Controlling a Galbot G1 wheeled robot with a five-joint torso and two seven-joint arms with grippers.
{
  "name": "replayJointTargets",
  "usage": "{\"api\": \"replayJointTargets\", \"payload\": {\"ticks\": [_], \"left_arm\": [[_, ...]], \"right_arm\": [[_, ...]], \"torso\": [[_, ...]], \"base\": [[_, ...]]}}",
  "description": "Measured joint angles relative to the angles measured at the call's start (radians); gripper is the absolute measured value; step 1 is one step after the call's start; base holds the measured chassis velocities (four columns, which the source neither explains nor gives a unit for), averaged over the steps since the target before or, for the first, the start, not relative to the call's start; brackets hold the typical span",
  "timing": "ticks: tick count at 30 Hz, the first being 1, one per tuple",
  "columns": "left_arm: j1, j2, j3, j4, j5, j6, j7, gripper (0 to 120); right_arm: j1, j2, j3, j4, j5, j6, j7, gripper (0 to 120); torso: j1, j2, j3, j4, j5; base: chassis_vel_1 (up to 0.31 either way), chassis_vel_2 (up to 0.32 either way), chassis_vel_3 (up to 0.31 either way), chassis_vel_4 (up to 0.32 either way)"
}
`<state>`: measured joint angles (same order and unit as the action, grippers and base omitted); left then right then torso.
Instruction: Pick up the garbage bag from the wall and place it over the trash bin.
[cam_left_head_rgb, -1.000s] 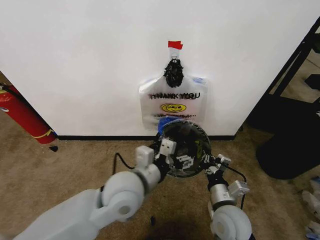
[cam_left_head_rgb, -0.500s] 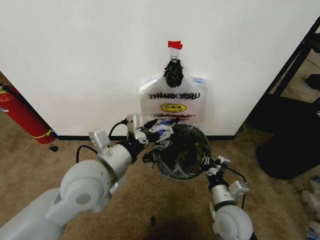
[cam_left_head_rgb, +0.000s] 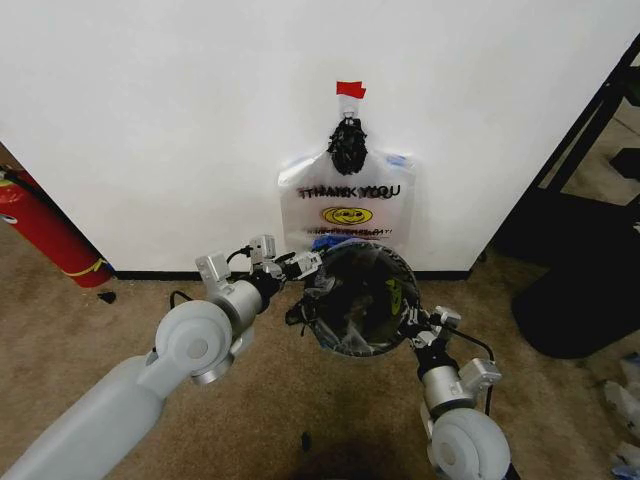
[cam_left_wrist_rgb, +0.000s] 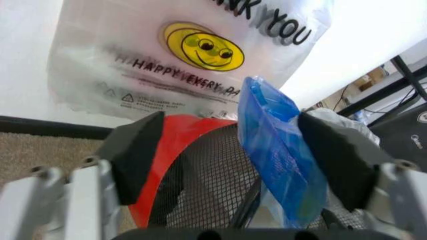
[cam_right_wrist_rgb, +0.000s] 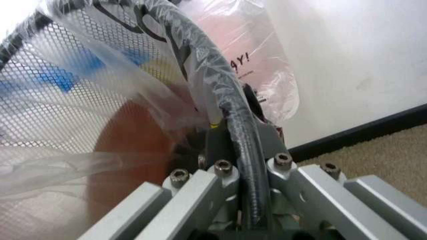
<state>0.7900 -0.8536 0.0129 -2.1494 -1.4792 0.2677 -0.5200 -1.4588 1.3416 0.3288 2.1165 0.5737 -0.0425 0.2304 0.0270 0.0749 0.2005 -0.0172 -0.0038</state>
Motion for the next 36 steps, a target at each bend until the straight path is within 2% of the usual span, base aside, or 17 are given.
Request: {"api": "replayJointTargets", "payload": {"ticks": [2,5,8,12,15,18,20,26,36], "left_arm": [[0.003,-0.001,0.004,-0.008,0.0,-0.007,0.003,65],[0.004,-0.001,0.006,-0.011,0.0,-0.009,0.006,58],[-0.001,-0.001,0.009,-0.012,0.0,-0.012,0.007,42],[-0.003,0.0,0.011,-0.012,0.001,-0.013,0.009,32],[-0.003,0.001,0.016,-0.012,0.003,-0.013,0.01,18],[-0.003,0.001,0.018,-0.012,0.005,-0.014,0.012,11],[-0.005,0.002,0.019,-0.012,0.007,-0.014,0.015,1],[-0.012,0.005,0.019,0.0,0.011,-0.016,0.023,0],[-0.03,0.028,0.018,0.106,0.043,-0.031,0.069,0]], "right_arm": [[0.002,-0.001,0.0,0.0,0.0,-0.002,0.003,0],[0.003,-0.002,0.0,0.0,0.0,-0.002,0.005,0],[0.005,-0.004,0.0,0.001,0.001,-0.005,0.01,0],[0.007,-0.006,0.0,0.001,0.001,-0.005,0.013,0],[0.009,-0.009,-0.001,0.002,0.005,-0.007,0.015,0],[0.01,-0.011,-0.001,0.004,0.007,-0.01,0.016,0],[0.011,-0.013,-0.003,0.006,0.01,-0.012,0.017,0],[0.01,-0.014,-0.002,0.009,0.024,-0.013,0.018,0],[0.0,-0.014,-0.002,0.037,0.088,-0.036,0.018,0]], "torso": [[0.0,0.0,0.0,0.0001,0.0],[0.0,0.0,0.0,0.0,0.0],[0.0,0.0,0.0,0.0,0.0],[0.0,0.0,0.0,0.0,0.0],[0.0,0.0,0.0,0.0,-0.0001],[0.0,0.0,0.0,0.0,-0.0001],[0.0,0.0,0.0,0.0,-0.0001],[0.0,0.0,0.0,0.0,-0.0001],[0.0,0.0,0.0,0.0,-0.0002]], "base": [[0.0,0.0,0.0,0.0],[0.0,0.0,0.0,0.0],[0.0,0.0,0.0,0.0],[0.0,0.0,0.0,0.0],[0.0,0.0,0.0,0.0],[0.0,0.0,0.0,0.0],[0.0,0.0,0.0,0.0],[0.0,0.0,0.0,0.0],[0.0,0.0,0.0,0.0]]}}
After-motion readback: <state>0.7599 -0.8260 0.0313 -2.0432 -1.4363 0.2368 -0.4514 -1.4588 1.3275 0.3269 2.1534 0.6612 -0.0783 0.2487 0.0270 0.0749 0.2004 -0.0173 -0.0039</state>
